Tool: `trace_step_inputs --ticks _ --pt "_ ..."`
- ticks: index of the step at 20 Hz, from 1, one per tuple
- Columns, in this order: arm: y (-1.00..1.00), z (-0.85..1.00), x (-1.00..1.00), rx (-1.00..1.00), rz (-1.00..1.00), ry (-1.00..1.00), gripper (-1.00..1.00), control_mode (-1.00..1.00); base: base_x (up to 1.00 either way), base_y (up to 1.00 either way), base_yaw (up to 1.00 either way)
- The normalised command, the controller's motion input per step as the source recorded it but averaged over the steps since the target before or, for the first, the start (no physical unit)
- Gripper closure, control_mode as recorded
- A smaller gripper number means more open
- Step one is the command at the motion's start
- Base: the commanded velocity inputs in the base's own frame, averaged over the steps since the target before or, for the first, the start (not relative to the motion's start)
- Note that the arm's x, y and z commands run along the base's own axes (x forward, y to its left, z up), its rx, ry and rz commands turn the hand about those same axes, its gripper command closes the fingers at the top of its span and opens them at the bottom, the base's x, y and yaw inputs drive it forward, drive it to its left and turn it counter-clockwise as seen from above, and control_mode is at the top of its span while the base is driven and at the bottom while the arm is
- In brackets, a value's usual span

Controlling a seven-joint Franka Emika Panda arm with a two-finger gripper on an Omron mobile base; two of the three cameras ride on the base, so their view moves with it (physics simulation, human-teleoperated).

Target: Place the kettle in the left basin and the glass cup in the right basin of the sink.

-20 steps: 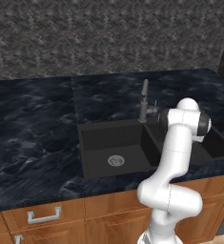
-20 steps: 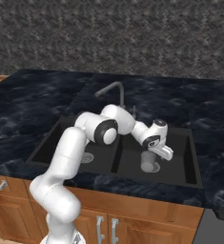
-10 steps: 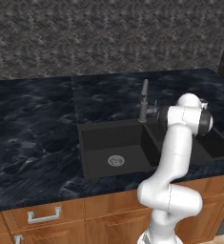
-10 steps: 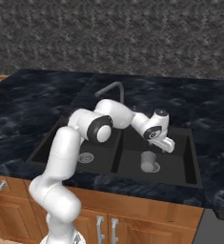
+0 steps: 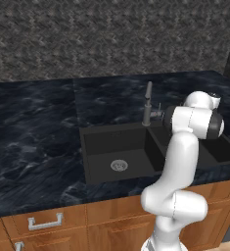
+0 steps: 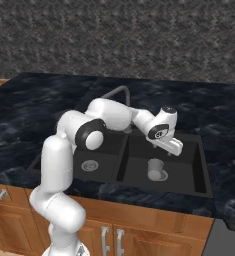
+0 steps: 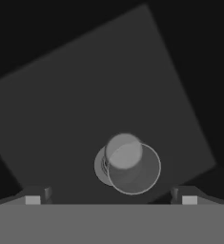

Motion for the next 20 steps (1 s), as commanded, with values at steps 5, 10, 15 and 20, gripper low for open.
trace_step_inputs --ticks 5,10,15,20 --pt "0.54 0.16 -0.54 -0.01 0.14 0.0 -1.0 -1.0 0.0 0.0 0.0" --pt "0.55 0.19 -0.53 -0.01 0.15 0.0 -1.0 -1.0 0.0 0.0 0.0" --pt "0.54 0.43 -0.26 0.0 0.13 0.0 -1.0 -1.0 0.0 0.0 0.0" --pt "0.65 0.41 -0.21 -0.01 0.09 0.0 -1.0 -1.0 0.0 0.0 0.0"
